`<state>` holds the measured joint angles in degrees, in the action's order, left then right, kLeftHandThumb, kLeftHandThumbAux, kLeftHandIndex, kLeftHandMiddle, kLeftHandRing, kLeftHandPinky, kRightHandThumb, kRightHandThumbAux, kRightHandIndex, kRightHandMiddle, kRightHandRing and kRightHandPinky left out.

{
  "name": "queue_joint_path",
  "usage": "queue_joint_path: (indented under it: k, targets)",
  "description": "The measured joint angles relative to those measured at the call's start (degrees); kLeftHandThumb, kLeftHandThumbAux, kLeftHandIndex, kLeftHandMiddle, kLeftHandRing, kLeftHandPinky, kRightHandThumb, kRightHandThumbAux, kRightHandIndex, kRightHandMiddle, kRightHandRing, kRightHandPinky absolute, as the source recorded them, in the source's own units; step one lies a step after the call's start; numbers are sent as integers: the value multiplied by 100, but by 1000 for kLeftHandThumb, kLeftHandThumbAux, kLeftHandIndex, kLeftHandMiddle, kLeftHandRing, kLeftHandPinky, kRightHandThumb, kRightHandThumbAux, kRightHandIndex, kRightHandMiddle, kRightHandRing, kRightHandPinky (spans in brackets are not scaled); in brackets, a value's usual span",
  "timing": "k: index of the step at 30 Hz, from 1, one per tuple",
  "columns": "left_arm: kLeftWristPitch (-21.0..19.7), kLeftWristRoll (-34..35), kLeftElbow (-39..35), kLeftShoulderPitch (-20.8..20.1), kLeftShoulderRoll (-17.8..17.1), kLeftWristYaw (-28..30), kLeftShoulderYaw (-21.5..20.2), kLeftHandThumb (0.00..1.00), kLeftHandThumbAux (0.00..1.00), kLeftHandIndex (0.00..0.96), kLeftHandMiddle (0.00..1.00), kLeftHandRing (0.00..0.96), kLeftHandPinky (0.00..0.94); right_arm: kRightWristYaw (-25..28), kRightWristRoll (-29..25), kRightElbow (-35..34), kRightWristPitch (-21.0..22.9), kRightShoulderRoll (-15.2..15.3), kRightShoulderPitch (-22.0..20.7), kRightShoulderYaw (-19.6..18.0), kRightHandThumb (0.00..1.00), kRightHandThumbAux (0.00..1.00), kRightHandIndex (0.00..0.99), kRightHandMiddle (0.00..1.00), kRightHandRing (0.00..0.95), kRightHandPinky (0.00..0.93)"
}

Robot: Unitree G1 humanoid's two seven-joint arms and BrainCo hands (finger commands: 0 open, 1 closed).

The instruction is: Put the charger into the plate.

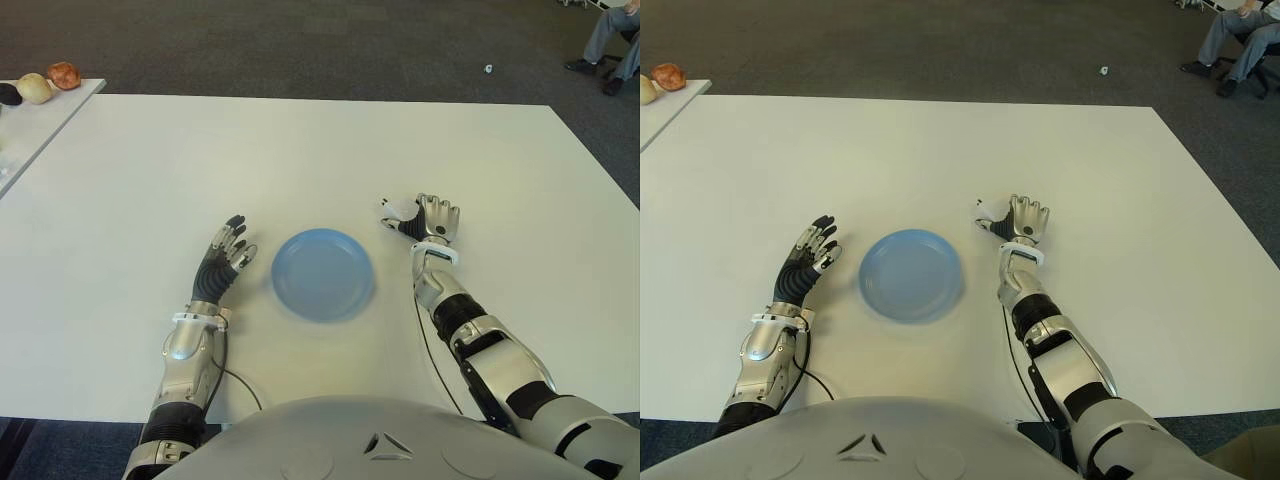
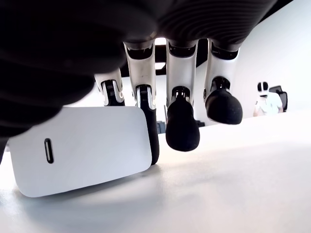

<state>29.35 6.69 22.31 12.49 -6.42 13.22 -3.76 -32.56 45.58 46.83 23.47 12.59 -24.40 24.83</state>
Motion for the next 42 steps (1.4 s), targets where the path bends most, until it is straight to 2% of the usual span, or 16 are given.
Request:
queue_joint_path:
  k: [31, 39, 42]
  targets:
    - [32, 7, 19, -11, 27, 1, 0, 0, 597, 30, 57, 43, 38, 491, 22, -773, 63, 250, 274, 24, 848, 676, 404, 515, 771, 793]
    - [50, 10, 29, -17, 27, 15, -3, 0, 600, 30, 57, 43, 37, 797, 54, -1502, 216, 406, 548, -16, 848, 677, 401, 518, 789, 819]
    - [63, 10, 31, -35, 26, 17, -6, 0, 598, 29, 56, 42, 35, 1069, 122, -2151, 381, 508, 770, -58, 849, 677, 399, 522, 800, 826]
